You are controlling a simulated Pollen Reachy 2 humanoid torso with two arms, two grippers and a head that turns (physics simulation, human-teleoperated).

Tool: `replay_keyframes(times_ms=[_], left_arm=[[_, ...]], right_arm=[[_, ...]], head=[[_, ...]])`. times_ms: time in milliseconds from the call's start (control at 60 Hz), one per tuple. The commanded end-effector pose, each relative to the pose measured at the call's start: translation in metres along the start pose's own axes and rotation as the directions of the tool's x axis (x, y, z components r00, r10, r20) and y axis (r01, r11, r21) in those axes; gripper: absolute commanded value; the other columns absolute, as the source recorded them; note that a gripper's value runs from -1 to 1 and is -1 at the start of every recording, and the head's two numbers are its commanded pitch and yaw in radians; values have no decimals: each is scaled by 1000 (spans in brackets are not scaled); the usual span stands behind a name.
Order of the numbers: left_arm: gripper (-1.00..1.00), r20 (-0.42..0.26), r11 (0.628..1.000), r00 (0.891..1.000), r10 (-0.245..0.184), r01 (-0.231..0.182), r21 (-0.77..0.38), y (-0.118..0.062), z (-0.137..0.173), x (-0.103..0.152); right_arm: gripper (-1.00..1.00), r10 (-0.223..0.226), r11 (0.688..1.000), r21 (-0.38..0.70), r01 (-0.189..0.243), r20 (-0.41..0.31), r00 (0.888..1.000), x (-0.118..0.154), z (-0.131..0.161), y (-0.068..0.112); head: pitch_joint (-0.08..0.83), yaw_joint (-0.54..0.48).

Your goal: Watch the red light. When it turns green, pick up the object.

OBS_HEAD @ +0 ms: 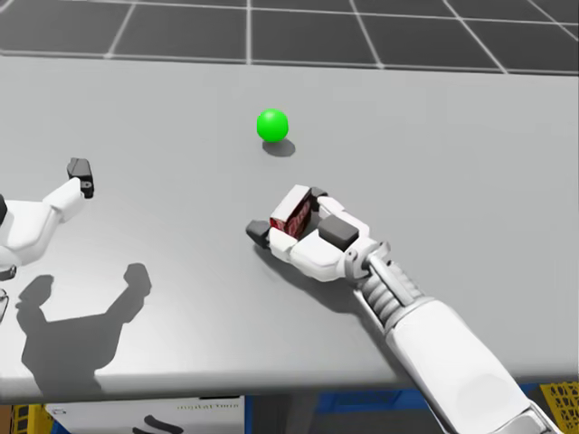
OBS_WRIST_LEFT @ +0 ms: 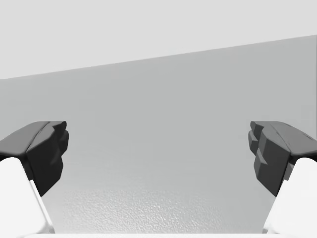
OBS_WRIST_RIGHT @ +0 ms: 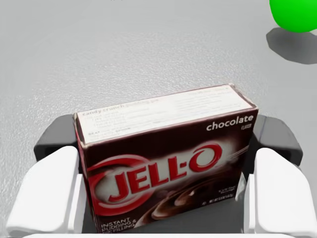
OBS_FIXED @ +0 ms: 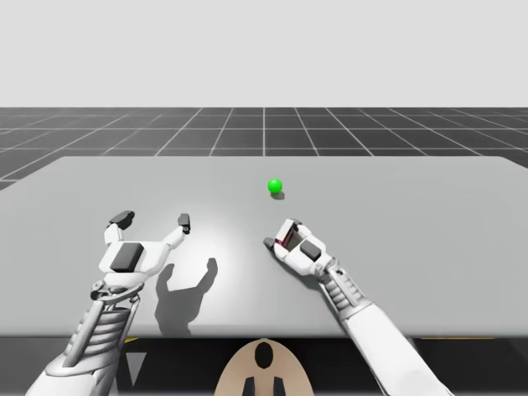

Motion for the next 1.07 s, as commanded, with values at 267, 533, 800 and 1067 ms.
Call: replay_keyframes(times_ms=[267,533,800,1067], left_arm=[[-1000,-3,1000,1000,1,-1,-2,-3,0,0],[-1000,-3,1000,1000,1,-1,-2,-4,2,0],[-1000,-3,1000,1000,1,-1,-1,-4,2,0],[-1000,-2,1000,1000,1,-1,1,-4,1,0]], right_arm=[[1000,-1,1000,31,1,5,1000,-5,0,17],[1000,5,1000,31,-5,19,1000,-2,5,21],[1000,10,1000,-12,-8,163,987,68,32,24],[1000,101,991,-120,-50,466,879,207,89,32]], head=[[490,-93],[264,-113],[195,-112],[169,-120]])
